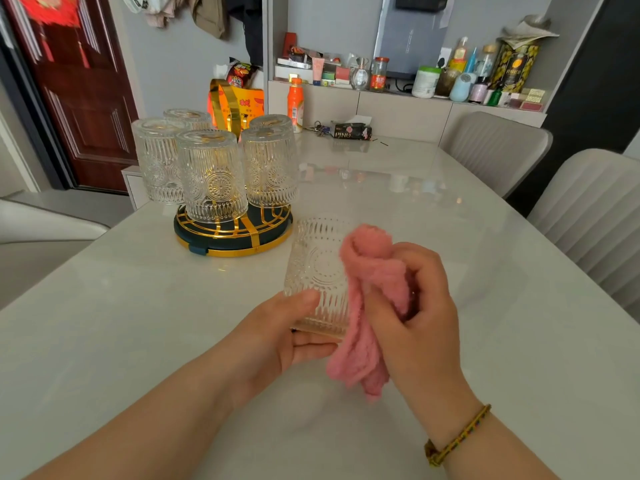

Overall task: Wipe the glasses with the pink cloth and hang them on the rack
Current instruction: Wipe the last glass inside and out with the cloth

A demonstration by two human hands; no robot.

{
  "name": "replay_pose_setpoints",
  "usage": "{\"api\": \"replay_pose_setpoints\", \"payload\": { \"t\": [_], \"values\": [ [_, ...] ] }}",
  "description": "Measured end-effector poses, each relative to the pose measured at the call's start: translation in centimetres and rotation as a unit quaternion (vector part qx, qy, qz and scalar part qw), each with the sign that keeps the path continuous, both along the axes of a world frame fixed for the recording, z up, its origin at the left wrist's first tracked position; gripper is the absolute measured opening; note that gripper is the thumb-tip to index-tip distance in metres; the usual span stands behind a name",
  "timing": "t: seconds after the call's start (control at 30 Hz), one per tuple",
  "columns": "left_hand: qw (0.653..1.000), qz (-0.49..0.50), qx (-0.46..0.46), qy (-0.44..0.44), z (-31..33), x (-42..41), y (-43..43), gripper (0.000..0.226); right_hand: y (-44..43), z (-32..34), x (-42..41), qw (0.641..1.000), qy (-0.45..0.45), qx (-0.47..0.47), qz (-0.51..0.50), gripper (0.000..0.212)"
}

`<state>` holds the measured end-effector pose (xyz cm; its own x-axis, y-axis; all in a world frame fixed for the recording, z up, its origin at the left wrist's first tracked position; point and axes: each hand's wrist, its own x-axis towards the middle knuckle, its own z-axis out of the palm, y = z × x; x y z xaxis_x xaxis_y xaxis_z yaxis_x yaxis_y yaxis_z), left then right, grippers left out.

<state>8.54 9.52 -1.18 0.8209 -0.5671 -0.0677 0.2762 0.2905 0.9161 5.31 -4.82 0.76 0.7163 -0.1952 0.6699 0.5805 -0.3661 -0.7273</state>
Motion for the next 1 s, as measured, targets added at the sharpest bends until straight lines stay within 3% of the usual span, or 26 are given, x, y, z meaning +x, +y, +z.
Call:
{"api": "replay_pose_setpoints", "payload": {
  "t": [0.1,0.2,0.3,0.4,0.53,0.63,0.73,0.8,0.9,1.0],
  "values": [
    [0.998,-0.01,-0.057,0.014,0.1,-0.3,-0.2,0.075,-1.0,0.2,0.4,0.993,0.078,0.091,-0.015,0.025],
    [0.993,0.018,-0.109,0.027,0.3,-0.1,-0.1,0.084,-0.5,-0.6,0.6,0.989,0.132,0.071,0.008,0.024],
    [0.987,0.042,-0.147,0.051,0.5,0.4,0.4,0.079,1.0,-1.2,0.1,0.994,0.094,0.022,0.047,0.02],
    [0.99,0.014,-0.127,0.055,0.4,0.3,0.4,0.07,1.1,-0.7,-0.4,0.996,0.007,-0.061,0.061,0.018],
    [0.993,-0.029,-0.107,0.034,0.2,-0.3,-0.1,0.062,0.1,-0.1,-0.1,0.998,0.006,0.054,0.011,0.02],
    [0.993,-0.022,-0.111,0.024,0.3,-0.4,-0.2,0.063,-0.7,-0.2,0.5,0.992,0.061,0.108,-0.017,0.022],
    [0.992,0.015,-0.121,0.041,0.3,0.0,0.2,0.079,-0.2,-0.9,0.6,0.987,0.133,0.095,0.002,0.027],
    [0.99,0.037,-0.13,0.051,0.4,0.3,0.4,0.085,0.7,-1.2,0.0,0.99,0.121,0.068,0.03,0.018],
    [0.989,0.04,-0.135,0.053,0.5,0.3,0.4,0.077,1.2,-0.8,-0.6,0.995,0.077,0.037,0.05,0.023],
    [0.992,0.011,-0.117,0.04,0.3,0.0,0.2,0.069,0.7,-0.2,-0.5,0.996,0.052,0.064,0.038,0.017]
  ]
}}
